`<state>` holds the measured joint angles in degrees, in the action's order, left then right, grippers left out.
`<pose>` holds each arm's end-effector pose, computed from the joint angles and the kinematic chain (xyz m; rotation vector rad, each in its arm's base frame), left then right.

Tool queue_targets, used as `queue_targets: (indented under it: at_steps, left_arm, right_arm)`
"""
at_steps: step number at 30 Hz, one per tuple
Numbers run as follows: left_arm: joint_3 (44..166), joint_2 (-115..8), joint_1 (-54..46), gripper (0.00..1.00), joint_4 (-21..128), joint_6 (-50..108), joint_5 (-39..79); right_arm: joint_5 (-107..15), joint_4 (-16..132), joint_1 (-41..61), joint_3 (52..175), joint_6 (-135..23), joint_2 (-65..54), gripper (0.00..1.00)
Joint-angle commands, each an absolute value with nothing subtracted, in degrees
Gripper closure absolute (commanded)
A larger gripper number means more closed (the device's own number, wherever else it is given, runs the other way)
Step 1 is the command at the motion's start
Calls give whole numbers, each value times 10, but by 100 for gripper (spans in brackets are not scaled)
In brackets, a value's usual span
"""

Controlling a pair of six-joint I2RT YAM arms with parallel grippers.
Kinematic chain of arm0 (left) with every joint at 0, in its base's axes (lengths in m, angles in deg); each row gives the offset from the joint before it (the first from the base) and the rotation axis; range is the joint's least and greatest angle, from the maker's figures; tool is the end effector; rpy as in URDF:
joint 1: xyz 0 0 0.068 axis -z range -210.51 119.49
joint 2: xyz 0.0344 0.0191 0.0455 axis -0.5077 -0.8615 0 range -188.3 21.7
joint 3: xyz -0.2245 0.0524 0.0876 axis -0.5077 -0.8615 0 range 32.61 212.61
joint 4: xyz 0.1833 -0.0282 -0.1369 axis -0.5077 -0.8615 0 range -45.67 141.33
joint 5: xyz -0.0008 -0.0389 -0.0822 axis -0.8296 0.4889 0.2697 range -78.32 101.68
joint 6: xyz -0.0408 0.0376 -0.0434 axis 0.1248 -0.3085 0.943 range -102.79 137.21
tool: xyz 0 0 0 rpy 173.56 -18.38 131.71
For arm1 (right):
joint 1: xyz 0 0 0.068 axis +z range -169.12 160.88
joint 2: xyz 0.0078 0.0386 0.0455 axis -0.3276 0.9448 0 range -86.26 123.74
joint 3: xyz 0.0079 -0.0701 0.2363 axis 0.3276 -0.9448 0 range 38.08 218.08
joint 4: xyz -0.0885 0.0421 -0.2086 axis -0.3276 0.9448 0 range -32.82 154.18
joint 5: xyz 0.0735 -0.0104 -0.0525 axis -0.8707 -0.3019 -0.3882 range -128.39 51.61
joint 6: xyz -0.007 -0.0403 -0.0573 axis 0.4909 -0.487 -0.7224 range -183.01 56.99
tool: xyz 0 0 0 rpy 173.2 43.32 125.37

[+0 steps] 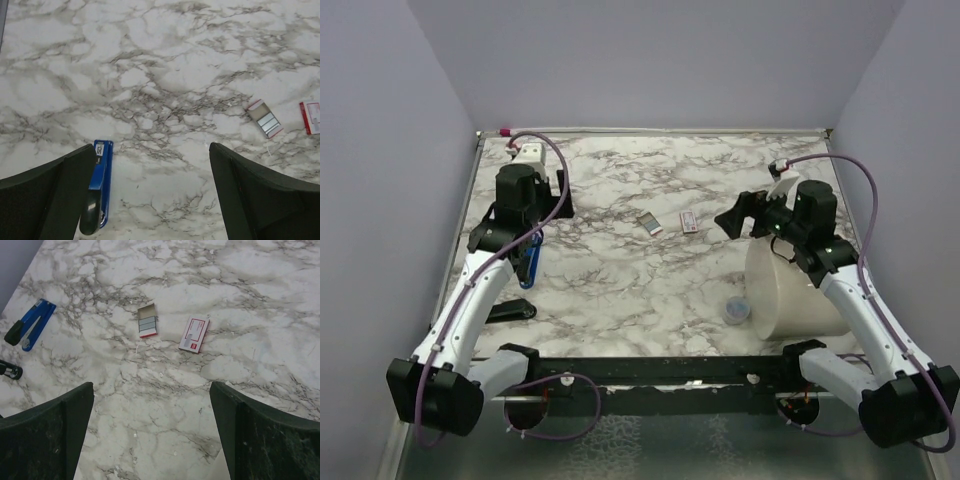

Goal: Unload the staples from the stapler

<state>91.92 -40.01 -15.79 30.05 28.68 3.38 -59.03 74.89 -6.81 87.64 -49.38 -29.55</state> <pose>0.2359 -0.0534 0.3205 -0.0377 1.9825 -0.1532 0.2140 0.0674 0.2908 -0.2120 2.0233 0.6484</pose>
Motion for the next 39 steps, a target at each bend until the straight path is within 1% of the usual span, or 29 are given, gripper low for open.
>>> queue_targets:
  at_steps: [1, 6, 10, 12, 17, 20, 22, 23, 26, 27, 30, 31, 39]
  left_arm:
    - [916, -439, -223, 1, 197, 373, 36]
    - [912, -512, -269, 1, 130, 431, 6]
    - [887, -552, -298, 1, 116, 423, -14]
    - [877, -576, -317, 1, 104, 414, -4]
    - [866, -620, -338, 8, 101, 417, 30]
    - [860, -639, -345, 16, 108, 420, 53]
    - [859, -645, -345, 26, 116, 420, 65]
    - [858, -646, -345, 30, 119, 422, 67]
    - [852, -645, -346, 42, 125, 424, 81]
    - [851, -645, -346, 47, 128, 424, 88]
    - [849, -647, -345, 56, 131, 424, 104]
    - [849, -647, -344, 58, 132, 424, 107]
    - [851, -635, -344, 61, 126, 415, 111]
  right_arm:
    - [-675, 660, -65, 851, -475, -280, 1]
    - [-713, 633, -64, 837, -467, -271, 1]
    - [-739, 623, -64, 832, -464, -277, 1]
    - [-748, 617, -64, 829, -463, -282, 1]
    - [-773, 607, -63, 830, -465, -287, 1]
    - [-809, 603, -61, 848, -465, -286, 1]
    - [-824, 596, -53, 856, -465, -289, 1]
    - [-827, 594, -47, 862, -467, -288, 1]
    - [-815, 611, -13, 888, -481, -274, 1]
    - [-806, 624, 3, 900, -488, -264, 1]
    - [-765, 653, 59, 933, -504, -232, 1]
    - [-752, 654, 75, 938, -504, -224, 1]
    - [-696, 621, 187, 948, -483, -172, 1]
